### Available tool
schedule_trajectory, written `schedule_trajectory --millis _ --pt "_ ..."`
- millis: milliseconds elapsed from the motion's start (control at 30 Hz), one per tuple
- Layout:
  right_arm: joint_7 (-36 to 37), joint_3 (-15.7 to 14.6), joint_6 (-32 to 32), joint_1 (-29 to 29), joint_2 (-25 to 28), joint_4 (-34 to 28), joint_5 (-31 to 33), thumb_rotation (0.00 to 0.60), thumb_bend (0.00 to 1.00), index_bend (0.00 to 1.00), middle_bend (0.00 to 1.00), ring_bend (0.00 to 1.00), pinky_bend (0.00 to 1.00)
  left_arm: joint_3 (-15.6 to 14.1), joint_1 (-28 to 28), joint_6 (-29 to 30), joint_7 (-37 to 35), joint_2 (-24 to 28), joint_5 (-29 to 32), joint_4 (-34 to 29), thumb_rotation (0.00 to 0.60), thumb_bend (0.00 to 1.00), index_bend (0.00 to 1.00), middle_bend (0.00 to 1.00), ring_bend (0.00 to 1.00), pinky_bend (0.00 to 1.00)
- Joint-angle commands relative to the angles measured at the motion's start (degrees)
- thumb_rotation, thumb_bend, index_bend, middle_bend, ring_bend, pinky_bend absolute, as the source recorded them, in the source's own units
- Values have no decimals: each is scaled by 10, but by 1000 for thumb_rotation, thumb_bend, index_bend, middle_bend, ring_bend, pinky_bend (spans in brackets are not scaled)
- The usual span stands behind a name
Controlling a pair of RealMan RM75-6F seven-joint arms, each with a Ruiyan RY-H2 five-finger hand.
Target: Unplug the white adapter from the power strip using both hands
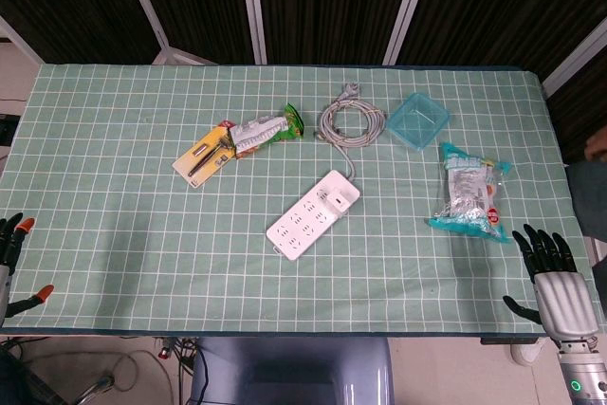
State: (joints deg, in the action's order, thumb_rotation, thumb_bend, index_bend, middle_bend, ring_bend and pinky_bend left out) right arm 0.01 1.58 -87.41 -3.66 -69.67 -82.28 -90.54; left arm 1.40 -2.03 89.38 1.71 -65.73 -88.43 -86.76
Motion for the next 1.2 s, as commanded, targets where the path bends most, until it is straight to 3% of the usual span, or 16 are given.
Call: schedule_trajectory --millis 33,333,567,867,1200 --pt "0 0 0 0 0 0 0 600 143 0 0 0 0 0 0 -1 1 -1 0 0 600 37 0 0 0 26" --pt "4 0 -3 0 3 -5 -3 600 143 0 0 0 0 -3 -2 -5 7 0 -5 -4 600 45 0 0 0 26" --pt "5 6 6 -4 4 -8 8 600 144 0 0 0 0 1 -25 -24 54 4 -21 -56 600 166 0 0 0 44" --pt "-25 25 29 -24 19 -46 24 600 143 0 0 0 0 34 -128 -147 177 -21 -34 -147 600 372 0 0 0 93" --pt "-94 55 63 -59 41 -125 46 600 138 0 0 0 0 70 -249 -317 298 -125 48 -165 600 445 22 2 0 98"
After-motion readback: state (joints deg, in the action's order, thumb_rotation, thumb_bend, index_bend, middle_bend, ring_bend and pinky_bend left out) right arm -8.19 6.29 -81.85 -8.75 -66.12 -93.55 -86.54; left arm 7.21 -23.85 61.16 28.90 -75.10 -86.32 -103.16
